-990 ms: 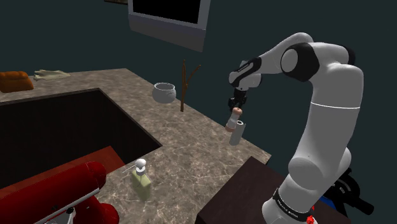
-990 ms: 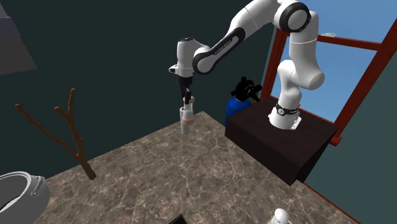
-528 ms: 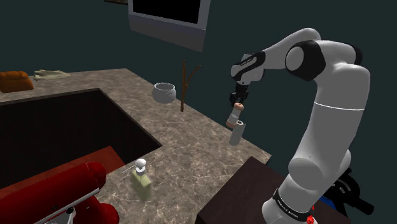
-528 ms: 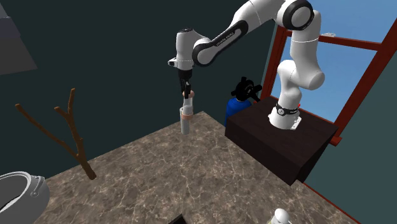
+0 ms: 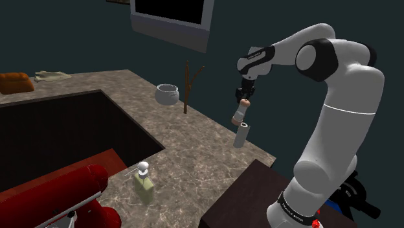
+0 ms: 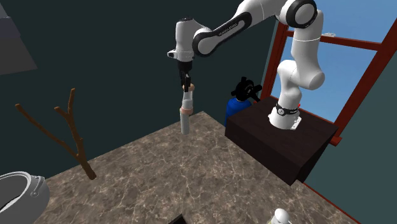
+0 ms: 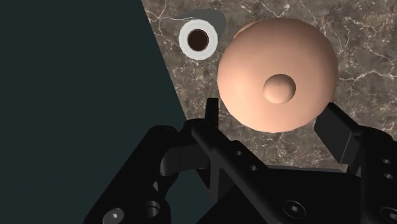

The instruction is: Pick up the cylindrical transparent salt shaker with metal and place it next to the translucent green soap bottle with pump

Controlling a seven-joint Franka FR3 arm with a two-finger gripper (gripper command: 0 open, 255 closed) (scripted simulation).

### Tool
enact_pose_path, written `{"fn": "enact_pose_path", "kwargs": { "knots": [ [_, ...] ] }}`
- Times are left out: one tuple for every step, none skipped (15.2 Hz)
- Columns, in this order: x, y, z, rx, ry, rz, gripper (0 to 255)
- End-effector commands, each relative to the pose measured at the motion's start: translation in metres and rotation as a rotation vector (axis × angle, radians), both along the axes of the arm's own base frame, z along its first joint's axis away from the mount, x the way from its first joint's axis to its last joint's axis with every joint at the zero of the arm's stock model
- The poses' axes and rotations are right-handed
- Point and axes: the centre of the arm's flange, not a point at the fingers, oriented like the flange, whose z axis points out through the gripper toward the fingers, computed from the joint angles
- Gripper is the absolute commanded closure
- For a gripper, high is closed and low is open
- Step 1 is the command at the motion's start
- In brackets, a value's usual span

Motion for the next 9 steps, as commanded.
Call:
{"fn": "enact_pose_path", "kwargs": {
  "knots": [
    [0.000, 0.000, 0.010, 0.000, 0.000, 0.000, 255],
    [0.000, 0.000, 0.015, 0.000, 0.000, 0.000, 255],
    [0.000, 0.000, 0.021, 0.000, 0.000, 0.000, 255],
    [0.000, 0.000, 0.026, 0.000, 0.000, 0.000, 255],
    [0.000, 0.000, 0.031, 0.000, 0.000, 0.000, 255],
    [0.000, 0.000, 0.037, 0.000, 0.000, 0.000, 255],
    [0.000, 0.000, 0.042, 0.000, 0.000, 0.000, 255],
    [0.000, 0.000, 0.047, 0.000, 0.000, 0.000, 255],
    [0.000, 0.000, 0.052, 0.000, 0.000, 0.000, 255]
  ]
}}
